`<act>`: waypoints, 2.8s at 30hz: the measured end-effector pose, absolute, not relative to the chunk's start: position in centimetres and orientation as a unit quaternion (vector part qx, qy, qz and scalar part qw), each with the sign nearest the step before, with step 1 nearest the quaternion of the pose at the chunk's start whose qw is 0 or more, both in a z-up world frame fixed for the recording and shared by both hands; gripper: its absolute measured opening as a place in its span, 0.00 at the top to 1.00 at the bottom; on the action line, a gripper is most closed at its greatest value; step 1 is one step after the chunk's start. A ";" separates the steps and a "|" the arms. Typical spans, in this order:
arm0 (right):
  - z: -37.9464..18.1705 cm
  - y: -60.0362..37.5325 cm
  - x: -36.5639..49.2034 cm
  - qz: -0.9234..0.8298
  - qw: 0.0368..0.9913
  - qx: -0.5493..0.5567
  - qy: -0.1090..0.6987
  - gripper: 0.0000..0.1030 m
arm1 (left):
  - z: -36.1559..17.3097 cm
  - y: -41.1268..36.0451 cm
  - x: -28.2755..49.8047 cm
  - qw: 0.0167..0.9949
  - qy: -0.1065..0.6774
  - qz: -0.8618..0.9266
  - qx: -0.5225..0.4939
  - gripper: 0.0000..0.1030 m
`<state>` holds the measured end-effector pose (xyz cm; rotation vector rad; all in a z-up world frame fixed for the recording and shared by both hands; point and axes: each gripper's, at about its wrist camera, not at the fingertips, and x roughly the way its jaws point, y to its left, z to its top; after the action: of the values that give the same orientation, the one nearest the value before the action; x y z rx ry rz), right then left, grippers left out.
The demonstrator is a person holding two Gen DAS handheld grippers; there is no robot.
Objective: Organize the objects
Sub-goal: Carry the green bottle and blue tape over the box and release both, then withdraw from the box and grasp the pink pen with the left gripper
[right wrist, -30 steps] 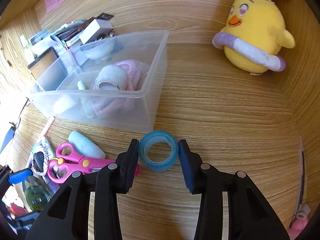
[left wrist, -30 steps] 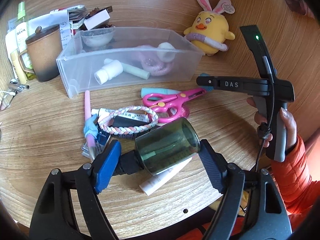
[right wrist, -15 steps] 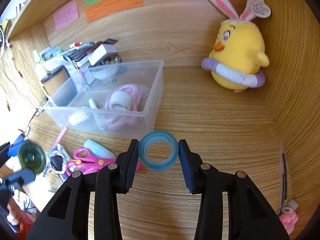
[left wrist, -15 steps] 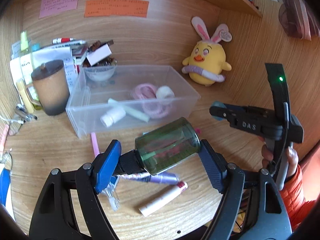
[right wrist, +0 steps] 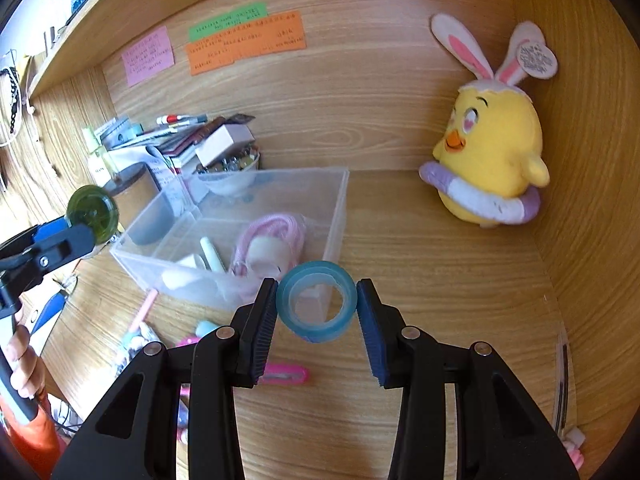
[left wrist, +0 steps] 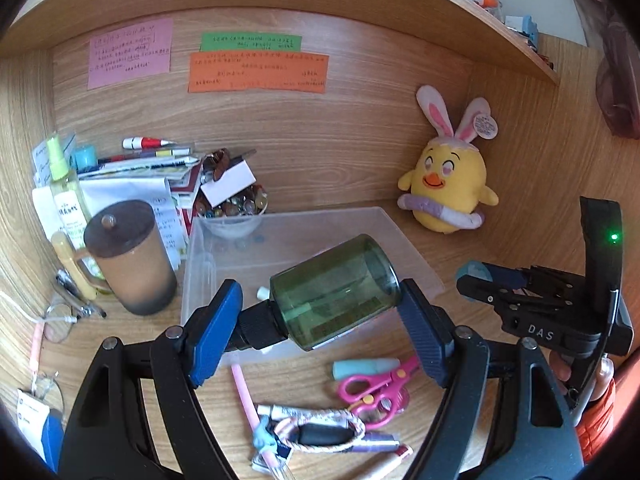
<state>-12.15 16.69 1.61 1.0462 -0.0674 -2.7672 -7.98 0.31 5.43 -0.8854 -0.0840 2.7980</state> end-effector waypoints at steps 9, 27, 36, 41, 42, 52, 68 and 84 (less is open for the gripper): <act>1.4 14.0 -15.6 -0.923 0.120 0.365 -0.010 0.64 | 5.1 0.3 -12.0 0.105 -0.025 0.942 -0.319 0.24; -1.2 10.1 -21.0 -0.904 0.144 0.401 0.034 0.64 | -0.1 -1.1 -19.1 0.102 -0.035 0.908 -0.406 0.23; -1.4 9.3 -20.3 -0.904 0.147 0.397 0.057 0.44 | -0.5 -1.7 -19.0 0.109 -0.047 0.900 -0.420 0.22; -0.8 9.9 -19.2 -0.910 0.138 0.388 0.054 0.37 | 0.5 -1.8 -18.1 0.110 -0.048 0.905 -0.409 0.16; -0.6 10.2 -18.9 -0.910 0.137 0.388 0.050 0.36 | 0.8 -1.9 -17.8 0.108 -0.047 0.907 -0.405 0.16; 0.5 12.7 -14.7 -0.917 0.129 0.377 0.017 0.30 | 2.7 -2.6 -13.1 0.088 -0.028 0.923 -0.374 0.05; -3.6 12.5 -8.8 -0.900 0.146 0.410 -0.021 0.25 | -2.6 -5.7 -3.9 0.026 -0.010 0.916 -0.400 0.22; -6.7 11.6 -9.1 -0.880 0.140 0.450 -0.054 0.52 | -6.4 -5.3 -1.0 0.062 -0.033 0.898 -0.435 0.50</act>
<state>-9.07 11.56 -6.67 1.2990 -0.1551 -2.5431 -1.05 -5.28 -6.38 -1.3147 -0.1003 2.7139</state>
